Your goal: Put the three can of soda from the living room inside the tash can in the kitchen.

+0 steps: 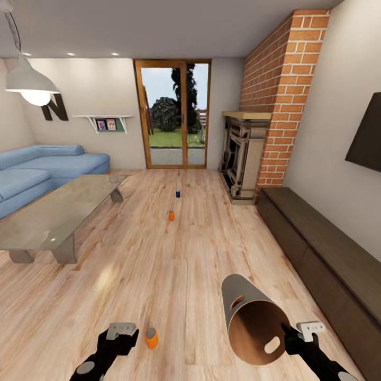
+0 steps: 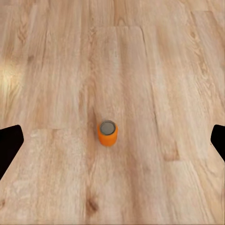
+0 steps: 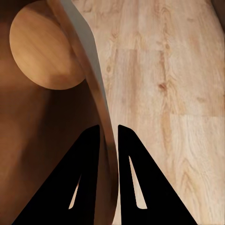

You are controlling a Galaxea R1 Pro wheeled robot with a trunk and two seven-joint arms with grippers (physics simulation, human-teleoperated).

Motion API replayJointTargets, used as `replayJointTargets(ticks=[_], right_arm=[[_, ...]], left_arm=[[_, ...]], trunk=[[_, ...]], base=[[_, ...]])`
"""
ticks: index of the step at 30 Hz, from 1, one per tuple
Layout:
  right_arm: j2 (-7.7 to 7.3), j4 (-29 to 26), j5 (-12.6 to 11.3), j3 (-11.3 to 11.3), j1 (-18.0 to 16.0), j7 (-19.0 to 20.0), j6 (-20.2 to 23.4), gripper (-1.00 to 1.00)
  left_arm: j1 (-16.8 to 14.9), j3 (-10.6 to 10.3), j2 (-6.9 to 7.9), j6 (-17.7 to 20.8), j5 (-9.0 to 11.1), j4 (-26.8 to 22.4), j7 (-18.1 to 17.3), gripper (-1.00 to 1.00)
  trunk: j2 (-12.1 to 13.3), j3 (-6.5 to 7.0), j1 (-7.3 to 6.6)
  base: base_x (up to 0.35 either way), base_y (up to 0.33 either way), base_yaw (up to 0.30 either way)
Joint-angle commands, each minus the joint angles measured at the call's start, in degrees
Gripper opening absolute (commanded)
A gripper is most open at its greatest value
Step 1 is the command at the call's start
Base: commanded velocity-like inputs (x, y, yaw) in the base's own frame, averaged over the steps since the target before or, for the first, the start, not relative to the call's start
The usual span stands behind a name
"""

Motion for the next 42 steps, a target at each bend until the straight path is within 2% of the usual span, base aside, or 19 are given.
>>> replayJointTargets(ticks=[1,2,4,7,8,9,13,19,25,40,41,42], right_arm=[[0.01,-0.11,-0.51,-0.06,-0.03,0.36,0.04,-1.00],[-0.01,-0.11,-0.51,-0.06,-0.02,0.37,0.04,-1.00],[-0.02,-0.11,-0.50,-0.06,-0.03,0.37,0.04,-1.00],[0.00,-0.11,-0.50,-0.06,-0.04,0.38,0.04,-1.00],[0.01,-0.11,-0.50,-0.06,-0.04,0.38,0.04,-1.00],[0.03,-0.11,-0.51,-0.04,-0.04,0.36,0.04,-1.00],[0.05,-0.11,-0.50,-0.03,-0.03,0.31,0.04,-1.00],[0.05,-0.19,-0.57,0.05,-0.02,0.37,0.04,-1.00],[0.04,-0.20,-0.52,1.03,-0.03,0.38,0.04,-1.00],[0.05,-0.20,-0.50,1.61,-0.02,0.29,0.04,-1.00],[0.05,-0.20,-0.50,1.61,-0.03,0.26,0.04,-1.00],[0.05,-0.20,-0.50,1.61,-0.03,0.26,0.04,-1.00]], left_arm=[[-2.05,0.01,-0.09,3.27,0.04,-0.23,-0.02,1.00],[-5.36,0.05,-0.25,6.98,0.07,-0.25,0.01,1.00],[-7.63,0.08,-0.37,9.03,0.05,-0.09,0.01,1.00],[-14.72,0.20,-0.62,16.84,0.27,3.75,0.12,1.00],[-15.69,0.22,-0.71,17.88,0.30,4.29,0.14,1.00],[-17.82,0.25,-1.41,20.31,0.38,5.41,0.14,1.00],[-19.62,0.28,-3.61,25.53,1.18,6.72,-0.62,1.00],[-19.97,0.64,-3.97,27.49,2.09,7.38,-1.17,1.00],[-20.00,0.64,-3.87,27.63,2.17,7.41,-1.06,1.00],[-20.00,1.03,-3.57,25.38,2.77,7.18,-0.90,1.00],[-20.00,1.58,-3.50,25.15,2.79,7.03,-0.90,1.00],[-20.00,3.17,-3.36,25.00,2.79,6.95,-0.91,1.00]], trunk=[[0.00,0.00,0.00],[0.00,0.00,0.00],[0.00,0.00,0.00],[0.00,0.00,0.00],[0.00,0.00,0.00],[0.00,0.00,0.00],[0.00,0.00,0.00],[0.00,0.00,0.00],[0.00,0.00,0.00],[0.00,0.00,0.00],[0.00,0.00,0.00],[0.00,0.00,0.00]], base=[[0.324,0.000,0.000],[0.324,0.000,0.000],[0.324,0.000,0.000],[0.265,0.000,0.000],[0.186,0.000,0.000],[0.100,0.000,0.000],[0.046,0.000,0.000],[0.008,0.000,0.000],[0.001,0.000,0.000],[0.000,0.000,0.000],[0.000,0.000,0.000],[0.000,0.000,0.000]])
